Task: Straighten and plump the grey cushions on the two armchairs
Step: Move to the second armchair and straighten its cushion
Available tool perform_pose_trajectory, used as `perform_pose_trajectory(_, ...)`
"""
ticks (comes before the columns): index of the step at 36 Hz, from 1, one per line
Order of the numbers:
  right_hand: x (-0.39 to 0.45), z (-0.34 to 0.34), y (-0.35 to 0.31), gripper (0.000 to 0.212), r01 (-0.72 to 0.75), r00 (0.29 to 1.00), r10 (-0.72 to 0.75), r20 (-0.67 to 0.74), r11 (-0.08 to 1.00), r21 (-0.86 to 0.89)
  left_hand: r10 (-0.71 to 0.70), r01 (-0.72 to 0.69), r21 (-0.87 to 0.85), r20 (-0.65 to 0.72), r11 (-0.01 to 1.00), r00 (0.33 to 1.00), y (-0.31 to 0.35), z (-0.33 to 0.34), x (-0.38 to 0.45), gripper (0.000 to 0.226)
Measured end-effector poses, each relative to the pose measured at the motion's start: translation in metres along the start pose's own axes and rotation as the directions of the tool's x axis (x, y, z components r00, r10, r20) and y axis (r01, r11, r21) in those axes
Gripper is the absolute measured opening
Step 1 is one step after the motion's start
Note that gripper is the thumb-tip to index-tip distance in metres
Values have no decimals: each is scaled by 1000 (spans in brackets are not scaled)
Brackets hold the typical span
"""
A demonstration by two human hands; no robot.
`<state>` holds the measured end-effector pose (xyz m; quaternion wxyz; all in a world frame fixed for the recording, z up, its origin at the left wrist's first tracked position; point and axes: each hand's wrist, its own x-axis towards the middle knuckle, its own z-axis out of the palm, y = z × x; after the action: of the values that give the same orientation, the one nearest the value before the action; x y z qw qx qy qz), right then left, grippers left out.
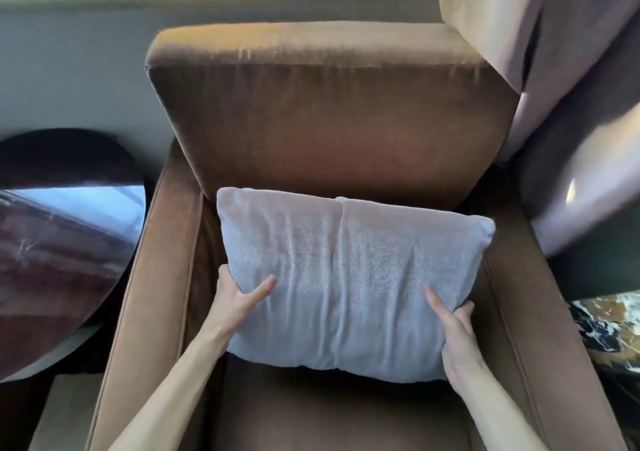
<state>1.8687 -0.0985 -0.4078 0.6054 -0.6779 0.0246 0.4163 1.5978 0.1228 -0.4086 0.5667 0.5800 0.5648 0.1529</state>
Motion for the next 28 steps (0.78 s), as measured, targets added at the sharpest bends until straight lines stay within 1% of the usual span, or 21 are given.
perform_pose_trajectory(3, 17, 11, -21, 106, 55, 997, -56, 56, 998, 20, 51, -51, -70, -7, 996, 999, 9, -1, 12, 103)
perform_pose_trajectory(6, 34, 23, -36, 127, 86, 992, -87, 87, 996, 20, 62, -65, -142, -29, 988, 998, 11, 2, 30, 104)
perform_pose_trajectory(7, 40, 27, -40, 127, 90, 992, -91, 92, 996, 14, 57, -60, -155, -27, 986, 998, 10, 3, 36, 104)
perform_pose_trajectory(10, 55, 36, -43, 117, 65, 993, -64, 100, 998, -5, 17, -18, -182, -9, 983, 1000, 5, 6, 54, 107)
perform_pose_trajectory(12, 64, 39, -40, 117, 26, 993, -23, 119, 999, -19, -5, 6, -179, 2, 984, 1000, -3, 8, 62, 105)
perform_pose_trajectory(15, 71, 35, -32, 122, -39, 987, 44, 155, 999, -34, 11, -9, -104, 20, 995, 1000, -12, 14, 70, 92)
perform_pose_trajectory(16, 72, 32, -30, 122, -54, 986, 59, 154, 998, -39, 14, -11, -71, 37, 997, 999, -14, 14, 72, 91)
perform_pose_trajectory(17, 73, 29, -28, 121, -62, 986, 68, 150, 997, -42, 13, -10, -51, 53, 999, 998, -14, 14, 72, 94)
perform_pose_trajectory(19, 73, 27, -29, 112, -70, 988, 75, 133, 996, -47, -3, 5, -31, 66, 999, 998, -8, 11, 72, 103)
perform_pose_trajectory(20, 72, 27, -31, 106, -68, 989, 73, 127, 997, -46, -1, 3, -27, 64, 1000, 998, -4, 9, 71, 99)
perform_pose_trajectory(22, 71, 27, -36, 95, -58, 990, 61, 124, 998, -31, 33, -31, -26, 68, 999, 997, 2, 6, 69, 79)
perform_pose_trajectory(24, 69, 28, -40, 85, -51, 991, 52, 121, 999, -16, 29, -28, -20, 80, 999, 996, 9, 4, 63, 69)
perform_pose_trajectory(26, 66, 29, -42, 78, -39, 995, 42, 96, 999, -35, 20, -18, -21, 89, 1000, 996, 13, 4, 58, 63)
perform_pose_trajectory(28, 65, 29, -41, 74, -23, 998, 26, 58, 998, -61, 27, -26, -12, 93, 1000, 995, 12, 4, 55, 64)
